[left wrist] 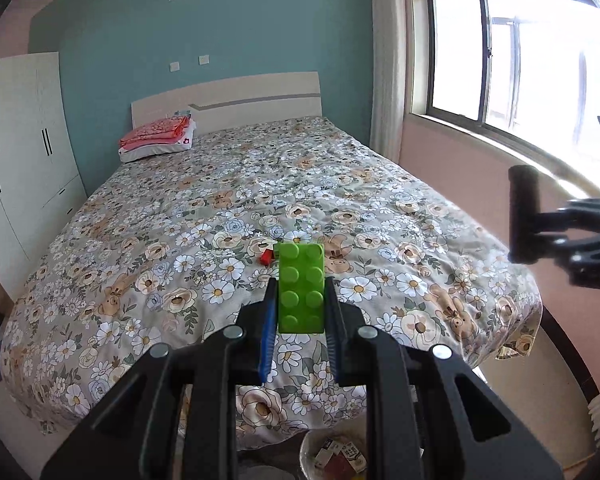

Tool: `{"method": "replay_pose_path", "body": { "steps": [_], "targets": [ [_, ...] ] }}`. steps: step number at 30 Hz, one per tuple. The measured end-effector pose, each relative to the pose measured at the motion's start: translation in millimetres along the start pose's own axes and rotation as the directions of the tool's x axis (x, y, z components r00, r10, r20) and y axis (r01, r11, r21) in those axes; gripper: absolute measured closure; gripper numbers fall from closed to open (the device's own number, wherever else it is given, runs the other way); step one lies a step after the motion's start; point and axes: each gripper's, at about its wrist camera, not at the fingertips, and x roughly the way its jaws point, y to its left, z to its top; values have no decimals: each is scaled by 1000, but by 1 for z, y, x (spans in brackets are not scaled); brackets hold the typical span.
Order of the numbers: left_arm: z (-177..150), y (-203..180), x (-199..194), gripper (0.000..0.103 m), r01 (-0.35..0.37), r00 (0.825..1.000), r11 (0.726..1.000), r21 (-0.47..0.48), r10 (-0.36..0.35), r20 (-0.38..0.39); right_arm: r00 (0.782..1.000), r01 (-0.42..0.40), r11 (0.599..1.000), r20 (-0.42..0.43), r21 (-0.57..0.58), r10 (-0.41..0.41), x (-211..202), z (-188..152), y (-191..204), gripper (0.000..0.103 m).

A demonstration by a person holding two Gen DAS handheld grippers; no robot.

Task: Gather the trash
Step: 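Carry the green Lego brick and black cylinder in both tools to the bin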

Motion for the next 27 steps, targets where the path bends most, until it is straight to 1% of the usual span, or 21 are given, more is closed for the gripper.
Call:
{"method": "replay_pose_path", "body": {
  "steps": [4, 8, 11, 17, 23, 27],
  "targets": [
    [-15, -4, 10, 79, 22, 999, 1000, 18, -21, -26, 1000, -7, 1000, -10, -16, 7, 4, -20, 4, 64],
    [-35, -9, 23, 79, 49, 997, 998, 34, -47, -64, 999, -40, 999, -33, -11, 39, 16, -43, 8, 64],
    [-50, -9, 34, 79, 80, 992, 996, 27, -76, -104, 996, -59, 998, -64, -15, 57, 30, -59, 13, 64],
    [-81, -10, 53, 79, 112, 981, 994, 13, -109, -158, 988, -98, 995, -119, -20, 95, 59, -85, 26, 64],
    [-111, -11, 73, 79, 139, 965, 990, 1, -135, -225, 975, -136, 991, -181, -18, 130, 90, -109, 41, 64],
    [-131, -12, 90, 79, 155, 948, 988, -19, -154, -278, 962, -158, 987, -228, -12, 151, 113, -122, 50, 64]
  ]
}}
